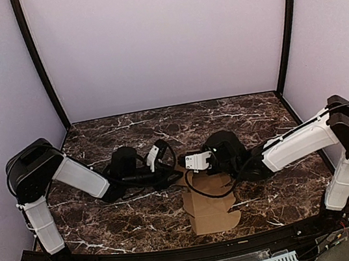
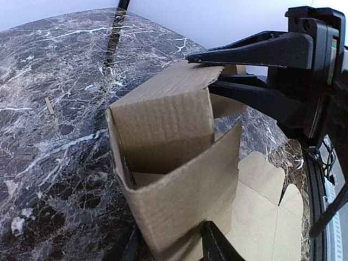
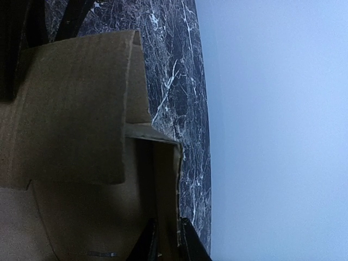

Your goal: Fold the paper box

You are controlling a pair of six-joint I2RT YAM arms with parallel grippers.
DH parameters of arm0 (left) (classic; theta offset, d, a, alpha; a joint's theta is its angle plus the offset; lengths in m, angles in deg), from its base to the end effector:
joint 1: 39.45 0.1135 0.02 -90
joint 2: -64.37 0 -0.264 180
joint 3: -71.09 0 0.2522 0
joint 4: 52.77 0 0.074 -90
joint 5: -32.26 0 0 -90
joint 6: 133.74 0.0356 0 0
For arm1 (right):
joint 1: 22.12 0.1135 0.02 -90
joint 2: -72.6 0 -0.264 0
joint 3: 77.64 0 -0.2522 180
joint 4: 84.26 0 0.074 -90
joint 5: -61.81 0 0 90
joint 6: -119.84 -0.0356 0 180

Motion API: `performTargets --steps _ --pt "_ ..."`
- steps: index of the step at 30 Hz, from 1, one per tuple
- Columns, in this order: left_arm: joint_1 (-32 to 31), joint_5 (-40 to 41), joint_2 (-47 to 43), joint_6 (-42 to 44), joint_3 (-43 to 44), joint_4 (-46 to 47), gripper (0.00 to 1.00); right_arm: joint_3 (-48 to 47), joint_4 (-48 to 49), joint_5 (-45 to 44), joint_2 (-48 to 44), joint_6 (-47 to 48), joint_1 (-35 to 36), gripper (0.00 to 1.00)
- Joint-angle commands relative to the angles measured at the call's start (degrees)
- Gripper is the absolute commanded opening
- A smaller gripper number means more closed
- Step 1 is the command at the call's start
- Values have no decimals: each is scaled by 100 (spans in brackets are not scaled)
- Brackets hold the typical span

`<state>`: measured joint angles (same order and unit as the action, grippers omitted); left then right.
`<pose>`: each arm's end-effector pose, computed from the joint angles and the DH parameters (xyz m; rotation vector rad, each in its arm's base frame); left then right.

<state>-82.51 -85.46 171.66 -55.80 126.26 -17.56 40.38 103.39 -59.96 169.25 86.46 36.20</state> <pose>0.2475 -0.2540 0.1358 0.8656 1.7856 -1.0963 0.2002 0.2888 0.1849 -1.4826 1.3547 -0.5450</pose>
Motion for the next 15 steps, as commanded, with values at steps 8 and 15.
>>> performTargets --steps 8,15 --pt "-369 587 352 -239 592 -526 38 -323 -1501 474 -554 -1039 49 20" --pt "-457 730 383 -205 656 -688 30 -507 -2615 1004 -976 -1415 30 24"
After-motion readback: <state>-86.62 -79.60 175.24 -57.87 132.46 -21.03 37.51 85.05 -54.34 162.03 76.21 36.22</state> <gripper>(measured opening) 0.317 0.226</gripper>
